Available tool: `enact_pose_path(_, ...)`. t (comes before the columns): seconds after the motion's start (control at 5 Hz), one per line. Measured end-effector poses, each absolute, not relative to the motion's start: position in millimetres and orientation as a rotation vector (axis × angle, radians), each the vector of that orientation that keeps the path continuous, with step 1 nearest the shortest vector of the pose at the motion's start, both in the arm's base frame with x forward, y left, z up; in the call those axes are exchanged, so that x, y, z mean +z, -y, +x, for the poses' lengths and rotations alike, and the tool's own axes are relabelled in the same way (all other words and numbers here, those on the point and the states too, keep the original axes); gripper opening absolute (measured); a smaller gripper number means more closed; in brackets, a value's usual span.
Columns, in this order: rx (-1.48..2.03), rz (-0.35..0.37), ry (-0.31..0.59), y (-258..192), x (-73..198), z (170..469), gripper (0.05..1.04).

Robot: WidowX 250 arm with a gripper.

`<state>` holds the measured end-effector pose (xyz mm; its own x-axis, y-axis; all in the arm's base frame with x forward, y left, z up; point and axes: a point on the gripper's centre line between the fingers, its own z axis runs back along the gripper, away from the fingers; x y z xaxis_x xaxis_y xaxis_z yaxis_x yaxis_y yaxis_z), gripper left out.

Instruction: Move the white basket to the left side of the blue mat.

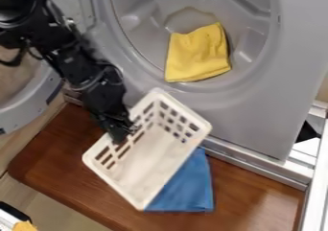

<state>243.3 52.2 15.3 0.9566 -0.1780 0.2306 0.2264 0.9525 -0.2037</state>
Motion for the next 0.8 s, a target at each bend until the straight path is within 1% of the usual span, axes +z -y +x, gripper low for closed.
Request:
enact_pose_path(0.4,-0.124,-0.23,0.179,-85,5,234,0.09)
enact_pose_path(0.8,-0.083,-0.223,0.143,-101,-10,237,0.09)
